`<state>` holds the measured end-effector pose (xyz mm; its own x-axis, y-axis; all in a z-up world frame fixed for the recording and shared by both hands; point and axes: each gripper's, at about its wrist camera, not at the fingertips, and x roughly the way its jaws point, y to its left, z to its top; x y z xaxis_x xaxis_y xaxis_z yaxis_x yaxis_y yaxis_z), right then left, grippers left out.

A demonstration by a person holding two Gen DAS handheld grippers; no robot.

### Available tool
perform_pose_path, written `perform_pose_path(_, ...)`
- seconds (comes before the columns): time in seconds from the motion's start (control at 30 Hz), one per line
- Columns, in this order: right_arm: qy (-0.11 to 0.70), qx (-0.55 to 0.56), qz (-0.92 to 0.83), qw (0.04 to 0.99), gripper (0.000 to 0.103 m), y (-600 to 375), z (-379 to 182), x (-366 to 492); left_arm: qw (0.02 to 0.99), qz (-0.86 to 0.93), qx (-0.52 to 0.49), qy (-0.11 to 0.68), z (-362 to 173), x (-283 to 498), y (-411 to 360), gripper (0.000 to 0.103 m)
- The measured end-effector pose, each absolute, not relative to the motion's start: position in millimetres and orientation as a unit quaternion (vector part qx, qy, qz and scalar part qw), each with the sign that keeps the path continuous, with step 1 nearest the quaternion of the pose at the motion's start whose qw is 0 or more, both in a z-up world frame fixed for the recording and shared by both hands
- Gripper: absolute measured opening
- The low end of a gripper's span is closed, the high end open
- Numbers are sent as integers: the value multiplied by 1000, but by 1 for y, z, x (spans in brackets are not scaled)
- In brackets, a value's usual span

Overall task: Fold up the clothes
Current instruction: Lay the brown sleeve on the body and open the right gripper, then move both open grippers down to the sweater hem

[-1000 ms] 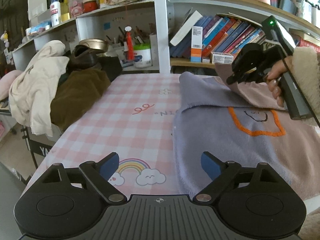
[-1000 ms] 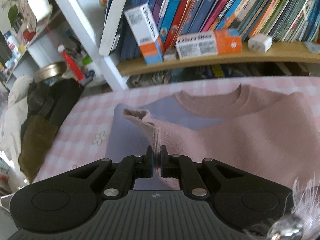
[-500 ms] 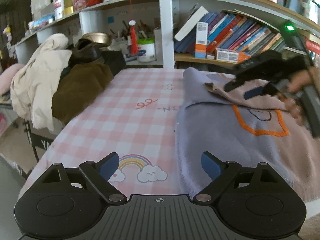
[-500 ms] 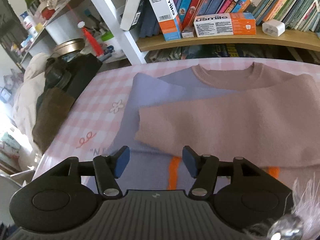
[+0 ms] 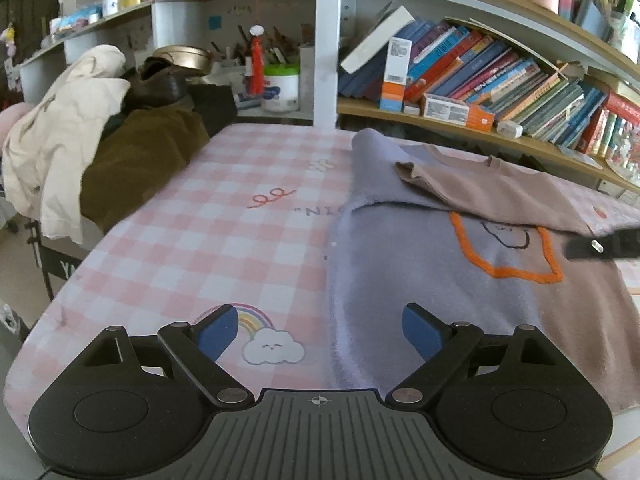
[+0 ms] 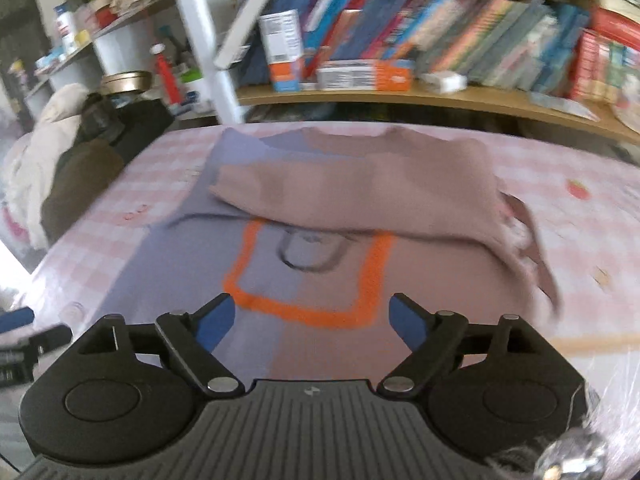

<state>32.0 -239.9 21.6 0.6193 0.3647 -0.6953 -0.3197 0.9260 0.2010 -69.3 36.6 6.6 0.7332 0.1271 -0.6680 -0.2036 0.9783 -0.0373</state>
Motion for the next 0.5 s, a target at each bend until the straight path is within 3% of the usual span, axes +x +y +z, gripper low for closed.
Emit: perform_pose_path(0.5, 419, 105, 34, 901, 84, -314, 3, -33, 921, 61, -74, 376, -4, -57, 30, 92)
